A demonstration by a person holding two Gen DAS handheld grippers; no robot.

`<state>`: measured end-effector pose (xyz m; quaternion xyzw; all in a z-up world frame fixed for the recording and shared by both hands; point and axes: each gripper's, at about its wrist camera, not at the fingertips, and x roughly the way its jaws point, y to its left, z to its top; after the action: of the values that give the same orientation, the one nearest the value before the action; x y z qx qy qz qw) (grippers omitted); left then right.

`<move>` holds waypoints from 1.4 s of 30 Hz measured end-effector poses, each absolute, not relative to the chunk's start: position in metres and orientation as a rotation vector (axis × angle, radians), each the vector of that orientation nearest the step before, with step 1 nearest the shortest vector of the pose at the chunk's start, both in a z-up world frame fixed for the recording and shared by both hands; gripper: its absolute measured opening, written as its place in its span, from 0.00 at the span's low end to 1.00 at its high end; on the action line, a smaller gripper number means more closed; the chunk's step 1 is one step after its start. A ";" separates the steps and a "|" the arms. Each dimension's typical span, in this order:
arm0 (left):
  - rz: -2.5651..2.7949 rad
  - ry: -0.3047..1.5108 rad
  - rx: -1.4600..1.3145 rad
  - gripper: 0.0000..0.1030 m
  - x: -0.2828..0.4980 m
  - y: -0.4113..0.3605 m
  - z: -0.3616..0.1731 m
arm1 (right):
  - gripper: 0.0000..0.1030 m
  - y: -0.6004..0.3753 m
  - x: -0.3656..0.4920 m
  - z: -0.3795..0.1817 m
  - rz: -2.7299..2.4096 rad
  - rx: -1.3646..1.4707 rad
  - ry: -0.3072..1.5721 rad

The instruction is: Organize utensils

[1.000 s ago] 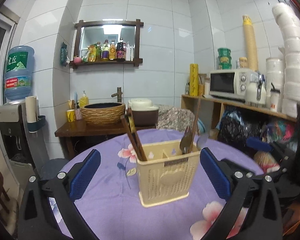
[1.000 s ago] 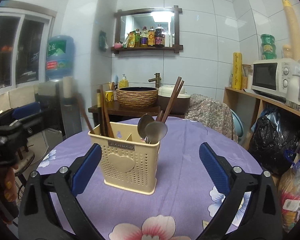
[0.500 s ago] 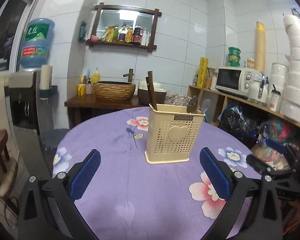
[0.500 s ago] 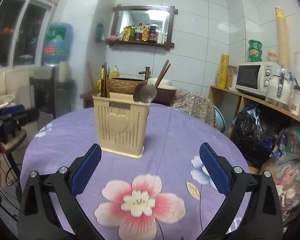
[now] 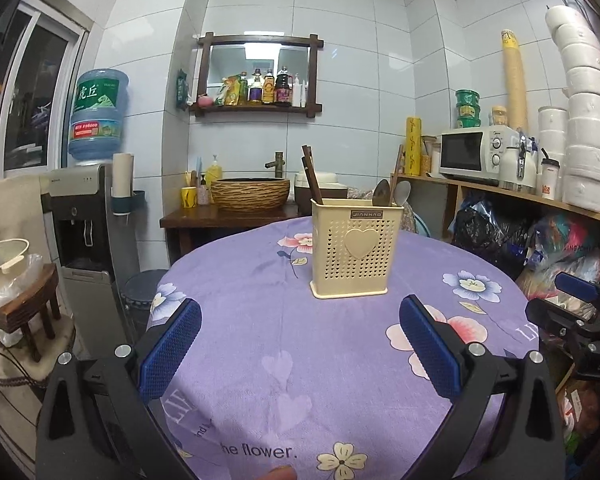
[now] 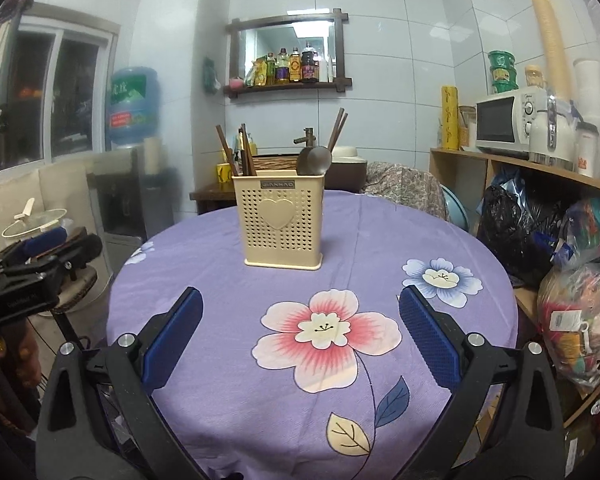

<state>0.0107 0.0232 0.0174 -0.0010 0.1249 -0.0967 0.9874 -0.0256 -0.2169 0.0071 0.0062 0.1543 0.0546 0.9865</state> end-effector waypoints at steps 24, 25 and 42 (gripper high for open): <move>-0.165 0.261 0.007 0.95 0.007 0.025 0.014 | 0.94 -0.212 -0.028 0.014 0.112 -0.001 0.287; -0.166 0.263 0.007 0.95 0.007 0.025 0.014 | 0.94 -0.212 -0.028 0.014 0.112 0.000 0.287; -0.168 0.273 0.018 0.95 0.009 0.024 0.014 | 0.94 -0.214 -0.029 0.010 0.120 -0.005 0.297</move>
<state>0.0089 0.0240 0.0142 0.0090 0.1359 -0.0835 0.9872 -0.0287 -0.2143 0.0096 -0.0023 0.1477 0.0595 0.9872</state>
